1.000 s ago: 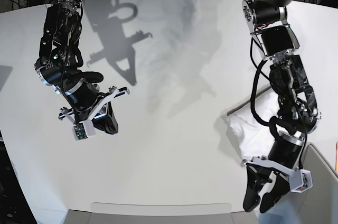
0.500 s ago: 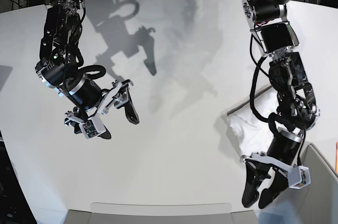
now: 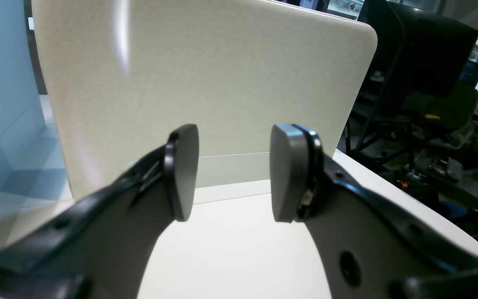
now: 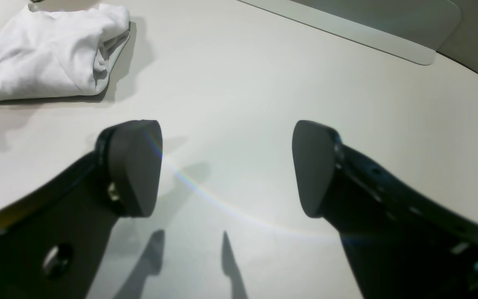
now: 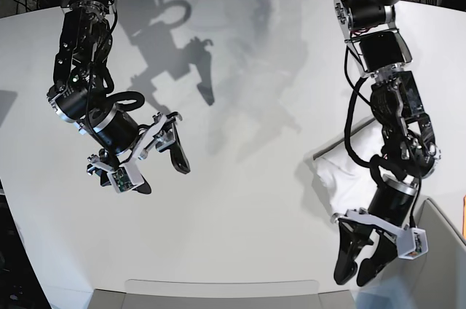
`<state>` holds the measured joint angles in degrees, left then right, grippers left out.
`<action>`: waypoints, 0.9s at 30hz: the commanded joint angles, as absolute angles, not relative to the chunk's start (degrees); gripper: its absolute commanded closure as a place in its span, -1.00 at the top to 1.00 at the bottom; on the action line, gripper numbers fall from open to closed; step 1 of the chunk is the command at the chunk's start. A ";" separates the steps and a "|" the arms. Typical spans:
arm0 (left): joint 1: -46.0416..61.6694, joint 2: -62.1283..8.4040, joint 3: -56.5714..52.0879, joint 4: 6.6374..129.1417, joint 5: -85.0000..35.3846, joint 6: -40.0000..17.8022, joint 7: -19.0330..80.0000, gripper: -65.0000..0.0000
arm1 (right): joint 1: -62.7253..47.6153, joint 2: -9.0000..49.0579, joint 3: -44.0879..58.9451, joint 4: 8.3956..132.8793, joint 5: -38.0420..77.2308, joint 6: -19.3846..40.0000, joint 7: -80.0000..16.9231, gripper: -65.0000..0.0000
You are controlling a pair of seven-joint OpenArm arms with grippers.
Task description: Fold the T-shirt properly
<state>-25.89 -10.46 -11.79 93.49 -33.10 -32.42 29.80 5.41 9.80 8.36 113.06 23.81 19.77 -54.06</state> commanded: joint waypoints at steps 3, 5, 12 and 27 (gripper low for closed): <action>-27.65 -10.86 -12.00 94.55 -34.15 -32.57 28.18 -0.17 | 6.55 9.98 8.66 114.07 24.22 20.35 -52.62 0.48; -27.65 -10.86 -12.00 94.55 -34.15 -32.57 28.18 -0.17 | 6.55 9.98 8.66 114.07 24.22 20.35 -52.62 0.48; -27.65 -10.86 -12.00 94.55 -34.15 -32.57 28.18 -0.17 | 6.29 10.07 8.22 113.98 23.78 20.53 -52.62 0.16; -27.65 -10.86 -12.09 94.64 -34.15 -32.75 28.26 -1.00 | 6.11 9.71 8.22 113.98 17.45 21.49 -52.62 -0.98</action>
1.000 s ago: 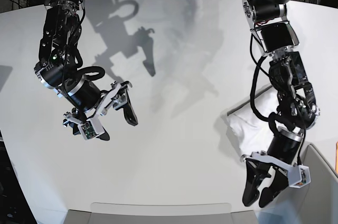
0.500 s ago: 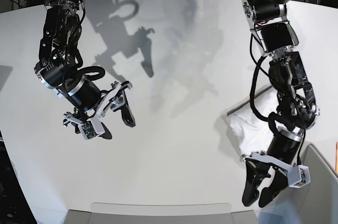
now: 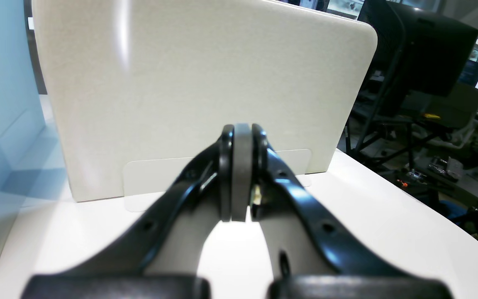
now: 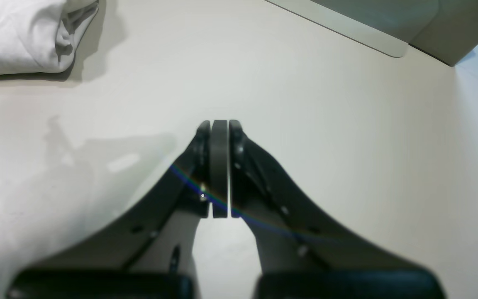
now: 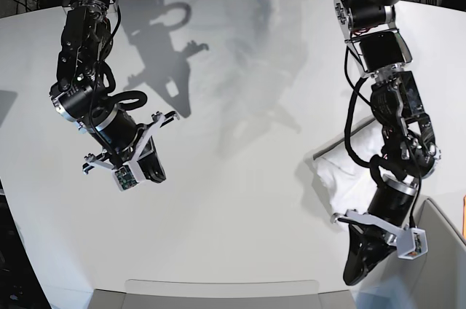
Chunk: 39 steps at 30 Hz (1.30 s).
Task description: Fold the T-shirt properly
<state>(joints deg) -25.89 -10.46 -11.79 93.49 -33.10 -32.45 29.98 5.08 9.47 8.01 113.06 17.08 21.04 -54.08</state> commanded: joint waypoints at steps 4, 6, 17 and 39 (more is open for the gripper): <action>-27.65 -10.86 -12.09 94.55 -34.07 -32.57 28.26 -1.00 | 6.11 9.71 8.13 113.98 17.45 21.49 -52.62 -0.90; -27.65 -10.86 -12.09 94.55 -34.07 -32.57 28.18 -0.98 | 6.11 9.71 8.13 113.98 17.45 21.49 -52.62 -0.87; -27.65 -10.95 -11.82 94.90 -34.15 -32.57 28.18 -0.04 | 6.11 9.71 8.13 113.98 17.45 21.49 -52.62 -0.81; -27.65 -14.37 -15.69 92.26 -46.90 -40.00 28.88 0.10 | 6.02 9.71 8.13 114.07 17.45 21.49 -52.62 -0.81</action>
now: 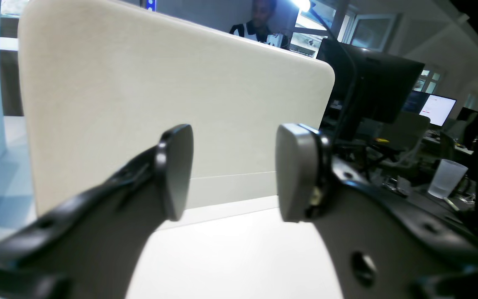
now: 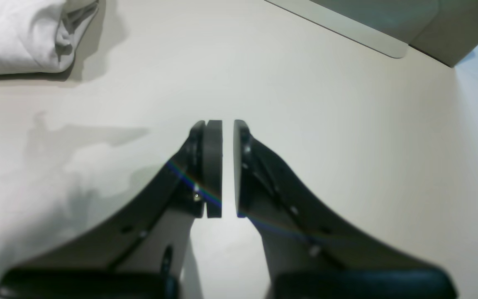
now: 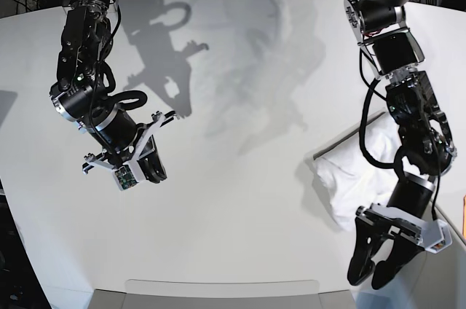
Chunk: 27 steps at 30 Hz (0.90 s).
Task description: Fold the T-shirt properly
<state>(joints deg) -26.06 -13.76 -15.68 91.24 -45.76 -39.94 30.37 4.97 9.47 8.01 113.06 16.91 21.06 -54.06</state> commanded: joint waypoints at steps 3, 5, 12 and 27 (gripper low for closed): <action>-27.65 -14.37 -15.96 92.18 -47.25 -40.00 28.88 0.21 | 6.02 9.71 8.13 114.07 17.45 21.49 -52.62 -0.81; -27.56 -14.29 -16.04 92.18 -47.25 -40.00 28.88 0.21 | 6.02 9.71 8.13 114.07 17.45 21.49 -52.62 -0.81; -27.12 -14.29 -15.78 92.18 -47.25 -40.00 28.88 0.21 | 6.02 9.71 8.13 114.07 17.45 21.49 -52.62 -0.81; -23.78 -15.78 -16.13 93.32 -46.81 -40.00 28.88 -0.34 | 5.14 9.63 8.57 114.24 17.45 21.49 -52.62 -0.81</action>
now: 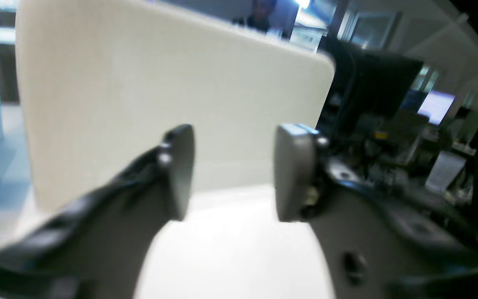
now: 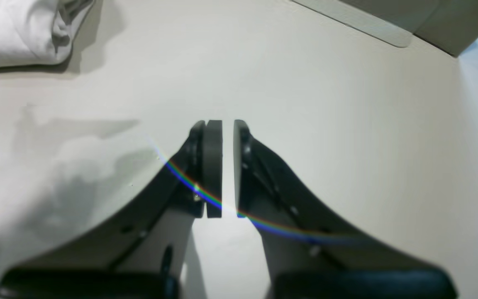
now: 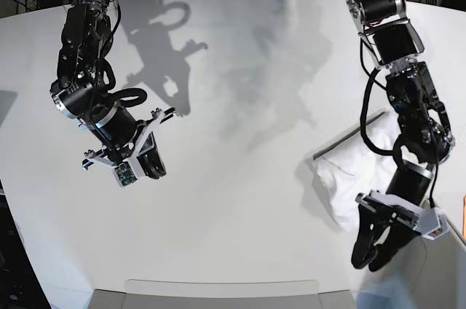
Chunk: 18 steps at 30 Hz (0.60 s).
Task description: Fold the T-shirt properly
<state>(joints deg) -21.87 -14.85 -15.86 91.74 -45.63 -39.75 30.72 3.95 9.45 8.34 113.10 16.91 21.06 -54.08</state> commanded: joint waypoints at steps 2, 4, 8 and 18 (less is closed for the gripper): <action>-22.55 -15.96 -16.22 94.29 -46.81 -40.00 28.88 -0.74 | 4.79 9.63 8.66 114.77 17.45 21.49 -52.62 -0.81; -21.14 -16.04 -16.40 95.25 -46.81 -37.67 28.88 -1.00 | 4.00 9.63 8.66 115.12 17.36 21.49 -52.62 -0.81; -17.98 -16.04 -18.86 95.52 -47.16 -31.08 28.79 -1.00 | 2.77 9.63 8.75 116.09 17.36 21.49 -52.62 -0.81; -1.63 -18.59 -21.32 104.31 -47.25 -28.26 28.26 -1.00 | -4.00 9.98 8.75 118.37 17.45 21.49 -52.44 -0.82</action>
<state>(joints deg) -1.02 -17.63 -20.84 103.09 -46.37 -28.25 29.93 -4.82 9.76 8.49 117.23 16.60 21.06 -54.02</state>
